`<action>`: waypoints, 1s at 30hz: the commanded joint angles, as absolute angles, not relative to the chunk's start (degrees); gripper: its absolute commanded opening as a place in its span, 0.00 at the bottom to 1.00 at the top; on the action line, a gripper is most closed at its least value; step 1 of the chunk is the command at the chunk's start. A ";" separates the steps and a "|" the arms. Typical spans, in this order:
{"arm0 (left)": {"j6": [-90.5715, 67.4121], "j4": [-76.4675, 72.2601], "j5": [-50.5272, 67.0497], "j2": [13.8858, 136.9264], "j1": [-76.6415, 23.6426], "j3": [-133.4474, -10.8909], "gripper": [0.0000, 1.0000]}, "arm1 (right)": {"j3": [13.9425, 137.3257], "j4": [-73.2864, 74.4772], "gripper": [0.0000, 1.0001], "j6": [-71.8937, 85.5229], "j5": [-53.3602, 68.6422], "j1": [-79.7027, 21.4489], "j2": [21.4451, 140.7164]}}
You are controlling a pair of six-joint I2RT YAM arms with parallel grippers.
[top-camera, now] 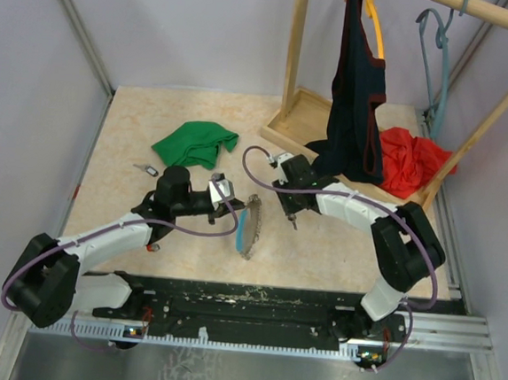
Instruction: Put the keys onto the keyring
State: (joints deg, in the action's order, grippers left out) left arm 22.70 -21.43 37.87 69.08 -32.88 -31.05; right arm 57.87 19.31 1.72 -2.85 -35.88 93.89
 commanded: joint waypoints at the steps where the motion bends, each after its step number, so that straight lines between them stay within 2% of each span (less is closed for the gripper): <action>1: 22.28 -21.08 37.21 67.61 -32.78 -31.69 0.00 | 62.46 22.34 0.31 2.61 -8.12 -38.07 97.53; 13: 21.97 -21.75 37.18 67.30 -32.78 -31.20 0.00 | 66.59 26.55 0.26 3.50 -15.21 -41.98 102.42; 26: 21.86 -21.80 37.31 67.32 -32.78 -31.14 0.00 | 66.27 26.50 0.19 3.58 -15.45 -42.16 103.67; 30: 21.88 -21.71 37.27 67.35 -32.78 -31.20 0.00 | 66.40 26.84 0.13 3.55 -15.48 -42.20 103.85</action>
State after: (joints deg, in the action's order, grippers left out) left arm 22.28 -21.41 37.08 68.45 -32.88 -31.03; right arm 64.29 26.98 2.83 -14.44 -41.74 103.35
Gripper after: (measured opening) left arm 0.011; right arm 0.155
